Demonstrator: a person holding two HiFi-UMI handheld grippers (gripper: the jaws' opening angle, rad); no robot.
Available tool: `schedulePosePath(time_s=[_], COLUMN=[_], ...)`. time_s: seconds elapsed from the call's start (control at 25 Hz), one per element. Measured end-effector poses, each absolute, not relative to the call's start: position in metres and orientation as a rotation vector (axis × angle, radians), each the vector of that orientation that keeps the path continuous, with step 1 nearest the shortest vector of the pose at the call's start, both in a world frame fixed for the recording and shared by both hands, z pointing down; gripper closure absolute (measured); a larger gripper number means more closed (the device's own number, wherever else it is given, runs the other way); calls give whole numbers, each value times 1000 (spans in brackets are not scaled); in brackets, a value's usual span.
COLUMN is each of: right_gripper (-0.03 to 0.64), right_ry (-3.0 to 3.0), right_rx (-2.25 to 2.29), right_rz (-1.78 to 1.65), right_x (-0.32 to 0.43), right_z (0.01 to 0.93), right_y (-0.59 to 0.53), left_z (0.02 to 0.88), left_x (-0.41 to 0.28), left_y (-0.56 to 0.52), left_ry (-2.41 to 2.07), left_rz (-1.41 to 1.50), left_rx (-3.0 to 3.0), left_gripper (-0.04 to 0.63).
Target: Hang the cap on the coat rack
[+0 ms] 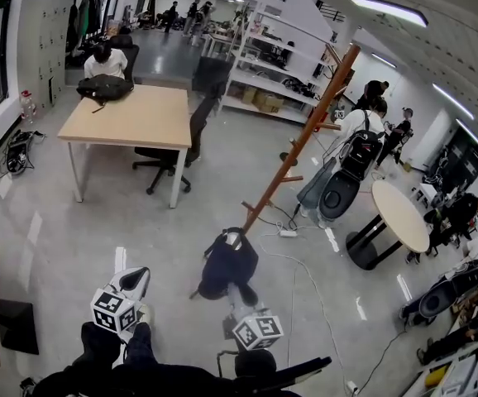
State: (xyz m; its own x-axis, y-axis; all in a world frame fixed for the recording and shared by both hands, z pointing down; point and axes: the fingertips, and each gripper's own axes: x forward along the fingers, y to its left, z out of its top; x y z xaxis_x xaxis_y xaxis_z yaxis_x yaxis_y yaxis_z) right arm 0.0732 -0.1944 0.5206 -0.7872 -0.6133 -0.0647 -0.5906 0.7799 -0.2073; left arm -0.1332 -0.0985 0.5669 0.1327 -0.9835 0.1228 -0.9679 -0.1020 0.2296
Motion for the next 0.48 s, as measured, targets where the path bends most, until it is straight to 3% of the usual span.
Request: schedulePosePath(time_s=[0.48], right_gripper=[581], right_ry=[2734], right_rx=[-1183], right_rz=[-220], right_x=[59], right_z=[500], right_y=[-256], left_z=[543], left_x=[-162], left_y=[-201], left_ry=[-1741], left_rz=[-73], left_rx=[2326], left_gripper=[594])
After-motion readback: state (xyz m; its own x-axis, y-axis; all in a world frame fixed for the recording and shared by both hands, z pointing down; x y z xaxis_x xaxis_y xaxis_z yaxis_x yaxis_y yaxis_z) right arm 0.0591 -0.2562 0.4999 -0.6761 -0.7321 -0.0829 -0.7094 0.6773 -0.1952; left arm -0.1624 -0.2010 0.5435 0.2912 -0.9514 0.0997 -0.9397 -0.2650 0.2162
